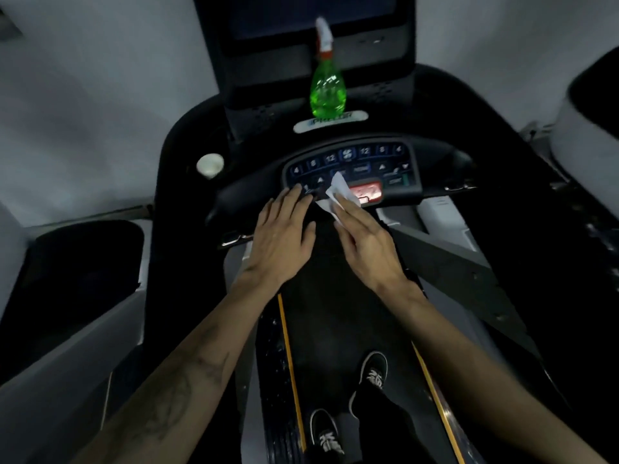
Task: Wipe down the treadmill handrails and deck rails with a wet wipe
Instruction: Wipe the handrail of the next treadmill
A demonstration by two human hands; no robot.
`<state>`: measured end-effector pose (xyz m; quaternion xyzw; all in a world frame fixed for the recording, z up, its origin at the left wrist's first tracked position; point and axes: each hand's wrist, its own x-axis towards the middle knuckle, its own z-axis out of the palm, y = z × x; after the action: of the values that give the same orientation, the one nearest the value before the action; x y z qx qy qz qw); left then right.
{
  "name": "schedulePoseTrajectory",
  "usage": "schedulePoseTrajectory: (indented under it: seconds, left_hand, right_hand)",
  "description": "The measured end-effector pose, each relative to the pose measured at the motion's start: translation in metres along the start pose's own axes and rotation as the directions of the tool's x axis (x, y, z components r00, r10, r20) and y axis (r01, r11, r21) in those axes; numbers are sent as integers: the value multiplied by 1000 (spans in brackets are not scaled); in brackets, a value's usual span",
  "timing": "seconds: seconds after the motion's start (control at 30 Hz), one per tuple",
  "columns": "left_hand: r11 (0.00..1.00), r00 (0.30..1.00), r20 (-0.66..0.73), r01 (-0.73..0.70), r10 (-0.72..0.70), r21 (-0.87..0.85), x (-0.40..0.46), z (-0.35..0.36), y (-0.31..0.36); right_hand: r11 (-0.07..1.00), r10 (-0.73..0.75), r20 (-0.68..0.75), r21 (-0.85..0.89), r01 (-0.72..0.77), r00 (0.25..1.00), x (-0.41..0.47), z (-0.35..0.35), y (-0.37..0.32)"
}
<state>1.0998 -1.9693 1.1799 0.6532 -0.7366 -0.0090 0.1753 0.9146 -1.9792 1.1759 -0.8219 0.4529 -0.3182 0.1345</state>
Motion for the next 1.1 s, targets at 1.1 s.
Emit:
schedulePoseTrajectory:
  seconds: [1.1]
  left_hand:
    - [637,600,213,-728,771,-253,291,187,320]
  right_hand:
    - [700,529,-400,-294,-651,749,-40,-171,304]
